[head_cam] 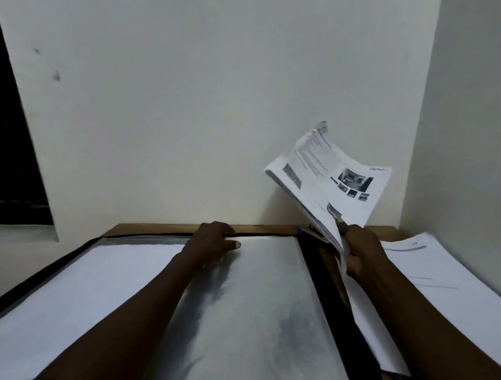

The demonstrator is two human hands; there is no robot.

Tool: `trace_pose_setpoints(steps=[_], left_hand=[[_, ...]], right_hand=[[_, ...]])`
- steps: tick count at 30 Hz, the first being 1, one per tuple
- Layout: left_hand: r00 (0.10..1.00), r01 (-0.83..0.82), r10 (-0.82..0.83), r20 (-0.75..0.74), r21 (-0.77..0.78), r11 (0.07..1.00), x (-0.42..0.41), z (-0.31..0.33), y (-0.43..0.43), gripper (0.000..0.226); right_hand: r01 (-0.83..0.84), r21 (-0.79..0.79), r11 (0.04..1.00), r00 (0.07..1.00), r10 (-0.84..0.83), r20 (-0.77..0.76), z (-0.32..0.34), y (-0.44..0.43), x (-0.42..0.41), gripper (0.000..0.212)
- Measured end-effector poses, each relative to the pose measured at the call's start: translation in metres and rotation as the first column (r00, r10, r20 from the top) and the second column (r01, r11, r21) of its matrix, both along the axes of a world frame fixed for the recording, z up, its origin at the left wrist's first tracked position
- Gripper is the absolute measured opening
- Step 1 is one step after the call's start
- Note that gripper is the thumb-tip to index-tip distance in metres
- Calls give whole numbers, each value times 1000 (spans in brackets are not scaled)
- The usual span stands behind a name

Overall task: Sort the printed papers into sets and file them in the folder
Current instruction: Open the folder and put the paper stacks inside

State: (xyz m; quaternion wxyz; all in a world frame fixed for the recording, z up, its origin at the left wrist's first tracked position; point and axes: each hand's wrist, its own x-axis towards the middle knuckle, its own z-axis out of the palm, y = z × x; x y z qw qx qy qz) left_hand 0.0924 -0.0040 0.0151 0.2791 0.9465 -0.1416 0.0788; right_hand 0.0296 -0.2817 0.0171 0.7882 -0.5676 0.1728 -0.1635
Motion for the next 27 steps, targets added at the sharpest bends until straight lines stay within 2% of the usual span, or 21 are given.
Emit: trace_pose_setpoints(steps=[4,6,9,13,17,21,27], left_hand=[[988,-36,36,150,0,999,6,-16,-10,20],[979,-47,49,196,-13,999,5,-18,-13,12],[979,-46,49,197,-18,999,6,-21,-12,21],[976,-80,75,205,13,997,8,-22,-13,26],[965,-71,79,248,-42,997,6,-19,-10,16],[957,-56,82,279,-99,993,1,-16,-9,18],[935,-91,130,329,-133,987,-2,-14,-10,11]], right_hand=[[-25,126,992,997,15,76,2,3,-6,44],[8,52,999,999,-10,42,3,2,-6,39],[29,-59,998,1000,-28,12,0,4,-8,25],[44,-91,995,999,-45,-16,-2,2,-7,37],[49,-89,995,999,-48,9,-1,2,-8,39],[56,-104,993,998,-57,-1,0,1,-10,37],[86,-32,996,996,-85,36,4,3,-12,34]])
